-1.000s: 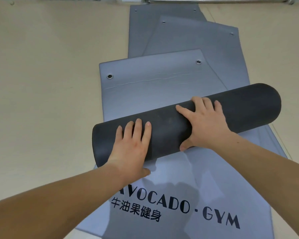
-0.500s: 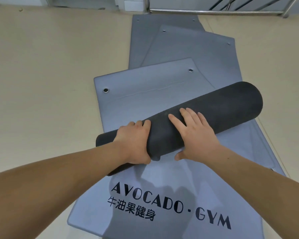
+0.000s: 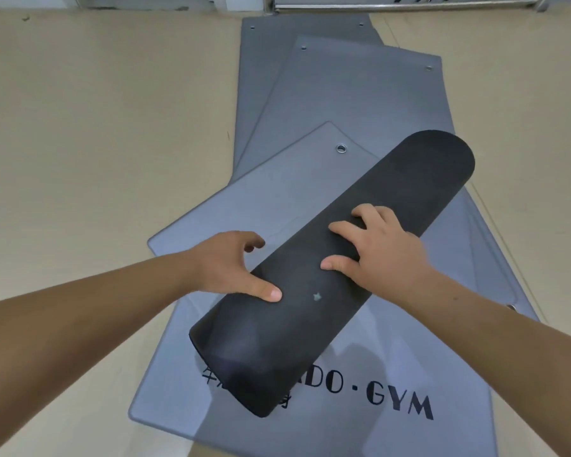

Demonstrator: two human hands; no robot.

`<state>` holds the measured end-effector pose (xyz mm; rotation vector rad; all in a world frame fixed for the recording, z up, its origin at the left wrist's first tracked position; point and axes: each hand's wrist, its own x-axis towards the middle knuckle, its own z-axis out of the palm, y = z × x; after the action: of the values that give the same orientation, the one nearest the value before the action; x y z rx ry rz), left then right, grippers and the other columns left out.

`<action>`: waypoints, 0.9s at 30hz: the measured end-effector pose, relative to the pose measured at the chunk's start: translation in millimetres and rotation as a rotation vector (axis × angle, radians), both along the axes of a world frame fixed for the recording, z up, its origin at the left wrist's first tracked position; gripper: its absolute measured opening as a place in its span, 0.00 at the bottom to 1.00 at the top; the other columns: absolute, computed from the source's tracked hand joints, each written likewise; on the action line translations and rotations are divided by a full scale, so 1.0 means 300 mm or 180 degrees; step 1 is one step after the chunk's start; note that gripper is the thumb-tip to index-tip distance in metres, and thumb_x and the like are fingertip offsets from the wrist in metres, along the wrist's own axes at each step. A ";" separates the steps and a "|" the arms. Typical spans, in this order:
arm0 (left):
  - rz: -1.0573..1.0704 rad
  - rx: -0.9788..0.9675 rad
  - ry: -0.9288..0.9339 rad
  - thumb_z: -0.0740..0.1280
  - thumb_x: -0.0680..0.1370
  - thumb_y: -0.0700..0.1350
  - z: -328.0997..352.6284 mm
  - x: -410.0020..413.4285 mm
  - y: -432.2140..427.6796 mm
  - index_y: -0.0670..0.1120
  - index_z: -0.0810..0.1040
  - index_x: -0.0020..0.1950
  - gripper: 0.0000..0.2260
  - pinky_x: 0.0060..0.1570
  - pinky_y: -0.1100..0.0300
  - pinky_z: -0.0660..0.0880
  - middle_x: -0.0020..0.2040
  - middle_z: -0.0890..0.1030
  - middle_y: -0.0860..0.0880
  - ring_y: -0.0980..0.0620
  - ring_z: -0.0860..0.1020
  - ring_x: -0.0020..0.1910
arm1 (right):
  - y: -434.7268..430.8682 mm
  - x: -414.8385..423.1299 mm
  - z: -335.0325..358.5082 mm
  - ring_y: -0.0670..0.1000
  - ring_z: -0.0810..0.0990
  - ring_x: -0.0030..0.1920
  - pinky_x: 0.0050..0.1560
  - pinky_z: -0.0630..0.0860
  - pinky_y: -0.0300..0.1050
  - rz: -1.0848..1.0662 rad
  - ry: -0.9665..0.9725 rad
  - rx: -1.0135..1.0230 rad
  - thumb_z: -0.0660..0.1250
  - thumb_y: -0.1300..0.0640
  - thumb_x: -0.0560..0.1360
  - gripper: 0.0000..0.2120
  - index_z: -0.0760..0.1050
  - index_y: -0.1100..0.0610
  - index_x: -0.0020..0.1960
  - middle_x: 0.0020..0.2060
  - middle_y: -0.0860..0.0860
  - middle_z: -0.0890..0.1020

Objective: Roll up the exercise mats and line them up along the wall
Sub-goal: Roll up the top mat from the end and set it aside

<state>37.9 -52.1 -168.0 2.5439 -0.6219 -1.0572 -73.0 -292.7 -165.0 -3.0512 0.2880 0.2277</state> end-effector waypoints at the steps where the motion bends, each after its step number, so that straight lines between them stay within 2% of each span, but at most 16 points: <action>1: -0.0201 0.0115 -0.0460 0.79 0.67 0.69 0.026 -0.018 0.000 0.55 0.73 0.74 0.40 0.63 0.51 0.77 0.67 0.76 0.55 0.51 0.78 0.64 | 0.011 0.013 -0.010 0.52 0.60 0.76 0.53 0.77 0.53 -0.0034 -0.0039 0.0042 0.51 0.22 0.70 0.38 0.68 0.37 0.75 0.73 0.46 0.65; 3: -0.0669 0.0340 -0.1273 0.72 0.74 0.67 0.077 -0.107 -0.025 0.53 0.76 0.63 0.25 0.54 0.51 0.78 0.58 0.77 0.54 0.48 0.79 0.57 | 0.029 0.057 -0.018 0.51 0.58 0.78 0.58 0.74 0.56 -0.0030 -0.0018 0.0030 0.52 0.23 0.73 0.35 0.68 0.36 0.75 0.76 0.46 0.64; 5: -0.1018 0.0498 -0.1542 0.65 0.75 0.70 0.080 -0.224 -0.048 0.51 0.73 0.58 0.25 0.52 0.51 0.77 0.57 0.77 0.50 0.45 0.78 0.56 | 0.048 0.114 -0.025 0.51 0.58 0.78 0.61 0.70 0.59 0.0030 0.0030 -0.0039 0.54 0.23 0.75 0.32 0.68 0.35 0.75 0.77 0.46 0.65; 6: -0.1066 0.0626 -0.1475 0.64 0.73 0.74 0.061 -0.275 -0.052 0.49 0.72 0.63 0.33 0.55 0.50 0.77 0.64 0.76 0.46 0.43 0.77 0.62 | 0.059 0.145 -0.030 0.51 0.58 0.79 0.63 0.69 0.60 0.0057 0.0040 -0.0086 0.53 0.24 0.76 0.32 0.68 0.35 0.75 0.77 0.46 0.65; 7: -0.1023 0.0834 -0.1331 0.64 0.70 0.77 0.036 -0.308 -0.049 0.45 0.66 0.74 0.45 0.62 0.48 0.75 0.74 0.70 0.40 0.40 0.72 0.71 | 0.074 0.175 -0.038 0.52 0.59 0.79 0.64 0.68 0.61 0.0077 0.0047 -0.0152 0.52 0.24 0.77 0.31 0.68 0.36 0.75 0.77 0.47 0.66; 8: -0.0941 0.1023 -0.1162 0.65 0.67 0.79 0.007 -0.322 -0.038 0.42 0.53 0.82 0.57 0.70 0.44 0.71 0.81 0.59 0.37 0.37 0.62 0.79 | 0.091 0.202 -0.048 0.52 0.59 0.79 0.65 0.67 0.62 0.0090 0.0030 -0.0214 0.52 0.25 0.77 0.31 0.69 0.37 0.75 0.77 0.47 0.67; 9: -0.0863 0.1095 -0.1075 0.66 0.66 0.80 -0.022 -0.321 -0.020 0.41 0.41 0.84 0.64 0.76 0.42 0.65 0.84 0.49 0.37 0.36 0.53 0.83 | 0.106 0.227 -0.060 0.53 0.61 0.79 0.67 0.67 0.63 0.0089 -0.0030 -0.0232 0.53 0.26 0.78 0.31 0.69 0.39 0.75 0.76 0.48 0.67; 10: -0.0757 0.1038 -0.1066 0.68 0.64 0.80 -0.050 -0.309 -0.002 0.42 0.35 0.84 0.68 0.79 0.40 0.60 0.85 0.44 0.38 0.36 0.49 0.84 | 0.118 0.243 -0.073 0.54 0.63 0.78 0.68 0.67 0.64 0.0094 -0.0134 -0.0169 0.55 0.27 0.78 0.30 0.70 0.41 0.74 0.76 0.49 0.68; 11: -0.0646 0.0935 -0.1086 0.69 0.62 0.80 -0.073 -0.291 0.012 0.43 0.34 0.83 0.69 0.79 0.40 0.59 0.85 0.44 0.40 0.37 0.49 0.83 | 0.123 0.250 -0.084 0.55 0.66 0.76 0.69 0.68 0.66 0.0140 -0.0324 -0.0002 0.57 0.28 0.78 0.30 0.73 0.44 0.72 0.75 0.50 0.69; 13: -0.0511 0.0745 -0.1130 0.69 0.59 0.80 -0.094 -0.245 0.031 0.44 0.40 0.83 0.69 0.75 0.41 0.65 0.82 0.53 0.43 0.39 0.58 0.79 | 0.120 0.240 -0.110 0.58 0.72 0.71 0.64 0.74 0.67 0.0369 -0.0914 0.0445 0.60 0.31 0.78 0.28 0.81 0.50 0.64 0.69 0.54 0.75; 15: -0.0486 0.0636 -0.1170 0.70 0.56 0.80 -0.093 -0.186 0.043 0.46 0.50 0.81 0.65 0.66 0.44 0.74 0.73 0.65 0.45 0.43 0.68 0.70 | 0.108 0.198 -0.130 0.59 0.75 0.69 0.61 0.76 0.68 0.0476 -0.1269 0.0509 0.61 0.34 0.76 0.26 0.84 0.52 0.58 0.64 0.55 0.79; 18: -0.0457 0.0440 -0.0848 0.72 0.54 0.79 -0.068 -0.051 0.088 0.50 0.62 0.73 0.56 0.58 0.47 0.78 0.63 0.74 0.52 0.47 0.75 0.59 | 0.091 0.120 -0.148 0.59 0.71 0.72 0.59 0.78 0.65 0.0449 -0.1128 0.0391 0.59 0.31 0.74 0.31 0.80 0.48 0.66 0.68 0.55 0.75; 21: -0.0179 0.0071 -0.0092 0.78 0.55 0.76 -0.063 0.085 0.163 0.58 0.68 0.68 0.47 0.60 0.49 0.79 0.61 0.77 0.58 0.52 0.80 0.58 | 0.082 0.066 -0.175 0.59 0.67 0.74 0.52 0.82 0.61 0.0481 -0.1040 0.0400 0.60 0.25 0.71 0.38 0.71 0.43 0.76 0.73 0.55 0.68; 23: -0.0006 -0.0181 0.0176 0.80 0.55 0.75 -0.064 0.137 0.203 0.63 0.72 0.66 0.44 0.63 0.48 0.79 0.62 0.78 0.60 0.54 0.80 0.60 | 0.100 0.062 -0.193 0.59 0.63 0.76 0.53 0.82 0.62 0.0455 -0.0855 0.0402 0.58 0.20 0.69 0.43 0.64 0.39 0.79 0.77 0.54 0.63; 25: -0.0024 -0.0180 0.0033 0.77 0.54 0.78 -0.064 0.165 0.230 0.64 0.72 0.70 0.47 0.67 0.47 0.76 0.65 0.74 0.59 0.53 0.77 0.65 | 0.132 0.083 -0.198 0.58 0.58 0.79 0.55 0.82 0.62 0.0326 -0.0690 0.0505 0.55 0.17 0.67 0.47 0.59 0.37 0.81 0.80 0.53 0.57; 27: -0.0045 -0.0042 -0.0418 0.73 0.52 0.81 -0.046 0.185 0.255 0.62 0.70 0.75 0.53 0.67 0.48 0.74 0.69 0.72 0.60 0.53 0.75 0.67 | 0.167 0.125 -0.191 0.58 0.52 0.81 0.57 0.81 0.63 0.0196 -0.0593 0.0595 0.54 0.16 0.65 0.49 0.58 0.36 0.81 0.81 0.52 0.54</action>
<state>93.5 24.5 -181.9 2.6166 -0.6795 -0.8928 -35.5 -242.6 -222.2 -2.8713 0.1517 -0.0260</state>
